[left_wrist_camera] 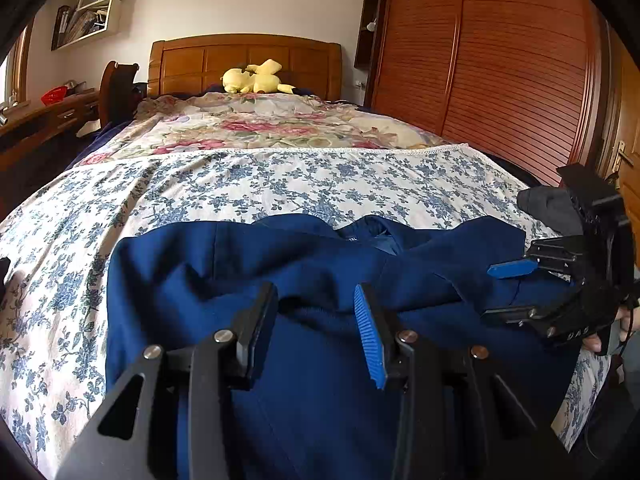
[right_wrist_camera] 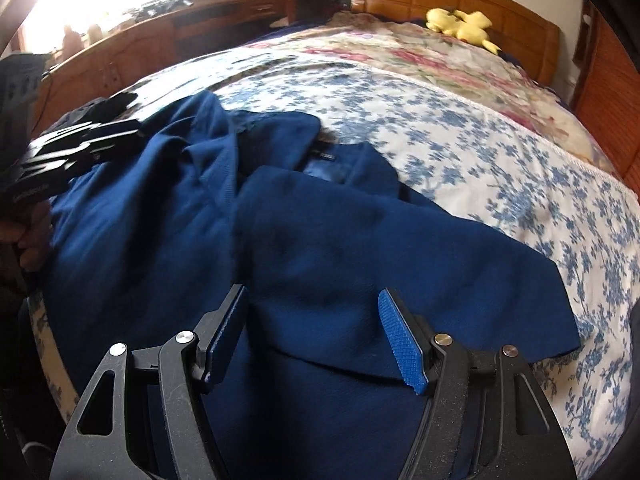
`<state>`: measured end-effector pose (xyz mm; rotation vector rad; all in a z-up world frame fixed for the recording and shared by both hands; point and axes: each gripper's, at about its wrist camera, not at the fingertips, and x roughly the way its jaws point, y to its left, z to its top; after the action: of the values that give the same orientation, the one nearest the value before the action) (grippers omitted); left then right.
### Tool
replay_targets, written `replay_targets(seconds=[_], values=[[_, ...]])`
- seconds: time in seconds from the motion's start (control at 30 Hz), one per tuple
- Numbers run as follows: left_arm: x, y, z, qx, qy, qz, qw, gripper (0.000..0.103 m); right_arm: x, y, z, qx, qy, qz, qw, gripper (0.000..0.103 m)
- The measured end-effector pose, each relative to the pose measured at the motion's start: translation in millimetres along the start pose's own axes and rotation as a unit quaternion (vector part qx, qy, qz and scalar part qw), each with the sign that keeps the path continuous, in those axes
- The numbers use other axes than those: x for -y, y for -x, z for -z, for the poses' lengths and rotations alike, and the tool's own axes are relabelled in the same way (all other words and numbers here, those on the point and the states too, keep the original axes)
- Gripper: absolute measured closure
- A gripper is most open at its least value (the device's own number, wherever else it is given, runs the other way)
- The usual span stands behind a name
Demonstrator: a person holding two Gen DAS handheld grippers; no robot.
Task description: Fold large clothes
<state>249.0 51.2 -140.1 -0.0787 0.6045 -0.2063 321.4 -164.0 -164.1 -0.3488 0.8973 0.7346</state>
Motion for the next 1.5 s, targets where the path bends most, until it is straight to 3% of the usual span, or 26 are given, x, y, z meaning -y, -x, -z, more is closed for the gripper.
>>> replay_targets(seconds=[0.27, 0.33, 0.4, 0.43, 0.83, 0.87, 0.97, 1.0, 1.1, 1.3, 1.5], values=[[3.9, -0.3, 2.4, -0.001, -0.008, -0.001, 1.0, 0.065, -10.9, -18.5, -6.1, -0.025, 0.023, 0.038, 0.999, 0.035], [4.1, -0.7, 2.2, -0.002, -0.008, -0.001, 1.0, 0.065, -7.0, -21.9, -10.8, -0.025, 0.013, 0.052, 0.998, 0.049], [3.6, -1.0, 2.0, -0.002, -0.007, 0.003, 1.0, 0.065, -1.5, -25.4, -18.0, -0.027, 0.009, 0.064, 0.998, 0.094], [3.3, -1.0, 1.6, -0.002, -0.006, 0.004, 1.0, 0.065, 0.5, -25.9, -22.2, -0.028, 0.012, 0.078, 0.996, 0.095], [8.5, -5.9, 3.9, -0.014, -0.019, 0.014, 0.9996, 0.065, 34.9, -63.2, -132.8, -0.027, 0.075, 0.158, 0.984, 0.096], [9.1, -5.4, 4.1, -0.013, -0.02, 0.015, 0.9996, 0.065, 36.3, -68.6, -140.4, -0.033, 0.08, 0.159, 0.983, 0.093], [8.7, -5.2, 4.0, -0.014, -0.019, 0.016, 0.9996, 0.065, 43.5, -77.9, -156.9, -0.047, 0.076, 0.17, 0.981, 0.062], [8.2, -5.1, 3.9, -0.014, -0.018, 0.017, 0.9996, 0.065, 46.6, -75.5, -161.3, -0.041, 0.069, 0.178, 0.981, 0.056], [7.3, -4.9, 3.3, -0.014, -0.015, 0.019, 0.9996, 0.065, 61.2, -52.7, -171.4, -0.006, 0.034, 0.187, 0.982, 0.052], [7.0, -4.1, 3.1, -0.012, -0.014, 0.018, 0.9997, 0.065, 91.9, -27.5, -151.9, -0.006, 0.002, 0.185, 0.983, 0.052], [5.9, -4.0, 3.4, -0.012, -0.011, 0.016, 0.9997, 0.065, 148.5, -49.7, -94.7, -0.065, -0.083, 0.19, 0.976, 0.052]])
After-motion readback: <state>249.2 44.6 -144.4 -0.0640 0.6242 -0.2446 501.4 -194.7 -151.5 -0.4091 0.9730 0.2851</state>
